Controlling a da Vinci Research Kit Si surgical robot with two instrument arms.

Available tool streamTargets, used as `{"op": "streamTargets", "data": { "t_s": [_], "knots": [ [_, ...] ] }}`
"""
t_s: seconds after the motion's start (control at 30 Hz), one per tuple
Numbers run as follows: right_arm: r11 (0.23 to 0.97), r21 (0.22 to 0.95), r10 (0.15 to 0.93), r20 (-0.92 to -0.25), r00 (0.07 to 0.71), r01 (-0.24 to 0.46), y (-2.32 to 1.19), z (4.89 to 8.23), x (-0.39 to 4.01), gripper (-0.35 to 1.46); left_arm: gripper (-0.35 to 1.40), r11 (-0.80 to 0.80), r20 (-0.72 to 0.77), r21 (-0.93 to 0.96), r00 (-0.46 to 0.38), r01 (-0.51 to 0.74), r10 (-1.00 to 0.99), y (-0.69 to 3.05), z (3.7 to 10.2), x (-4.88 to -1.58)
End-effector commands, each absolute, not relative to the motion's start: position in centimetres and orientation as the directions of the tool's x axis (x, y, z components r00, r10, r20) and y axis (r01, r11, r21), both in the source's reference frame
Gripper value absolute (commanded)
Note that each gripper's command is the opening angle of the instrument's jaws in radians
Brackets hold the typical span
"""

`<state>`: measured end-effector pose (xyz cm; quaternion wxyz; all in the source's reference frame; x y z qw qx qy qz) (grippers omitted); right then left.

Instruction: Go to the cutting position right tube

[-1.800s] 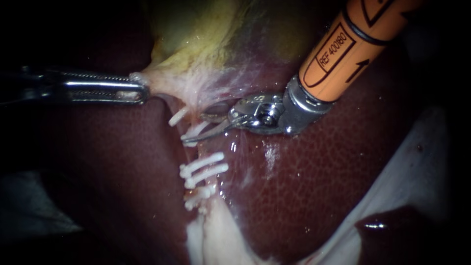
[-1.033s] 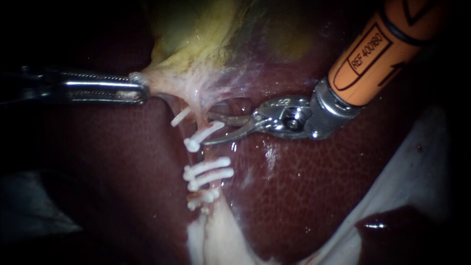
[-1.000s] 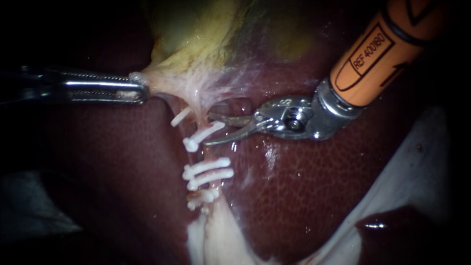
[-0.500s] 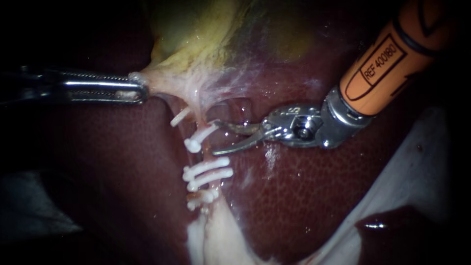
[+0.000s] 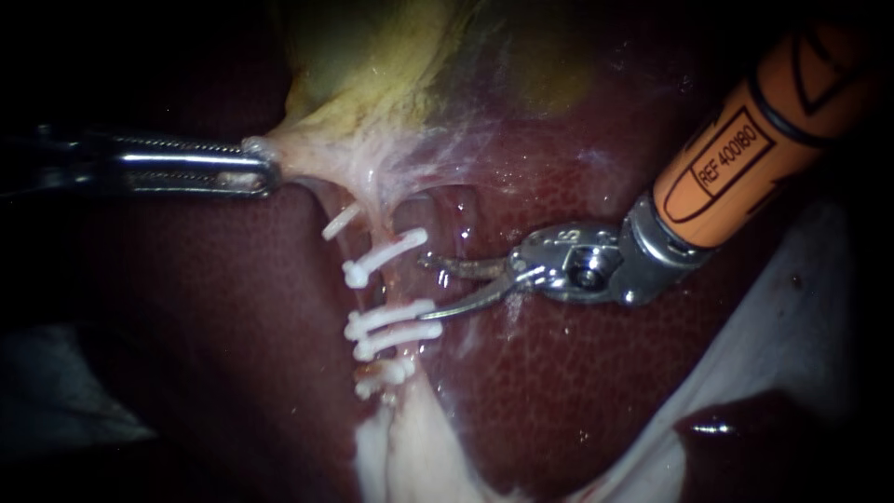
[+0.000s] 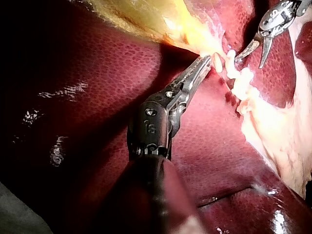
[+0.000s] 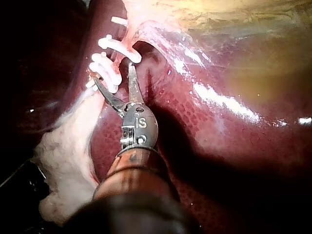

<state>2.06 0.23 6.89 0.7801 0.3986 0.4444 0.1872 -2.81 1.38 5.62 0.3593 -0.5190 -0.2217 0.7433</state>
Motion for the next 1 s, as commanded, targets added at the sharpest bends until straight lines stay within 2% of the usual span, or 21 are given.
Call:
{"op": "streamTargets", "data": {
  "t_s": [0.03,0.2,0.6,1.0],
  "knots": [
    [0.61,0.79,0.645,-0.543,0.537,0.065,0.22,6.91,2.08,1.39,-0.35,-0.644,-0.612,-0.702,-0.203,-0.304,0.764,1.38,5.62,-2.81],
    [0.607,0.79,0.642,-0.548,0.535,0.081,0.19,6.98,2.16,1.39,-0.35,-0.644,-0.612,-0.702,-0.203,-0.304,0.764,1.38,5.62,-2.81],
    [0.58,0.803,0.666,-0.565,0.487,0.139,0.27,7.12,2.4,1.39,-0.35,-0.644,-0.612,-0.702,-0.203,-0.304,0.764,1.38,5.62,-2.81],
    [0.568,0.792,0.664,-0.603,0.442,0.225,0.14,7.25,2.68,1.35,-0.35,-0.643,-0.612,-0.702,-0.203,-0.305,0.764,1.38,5.62,-2.83]
  ]
}}
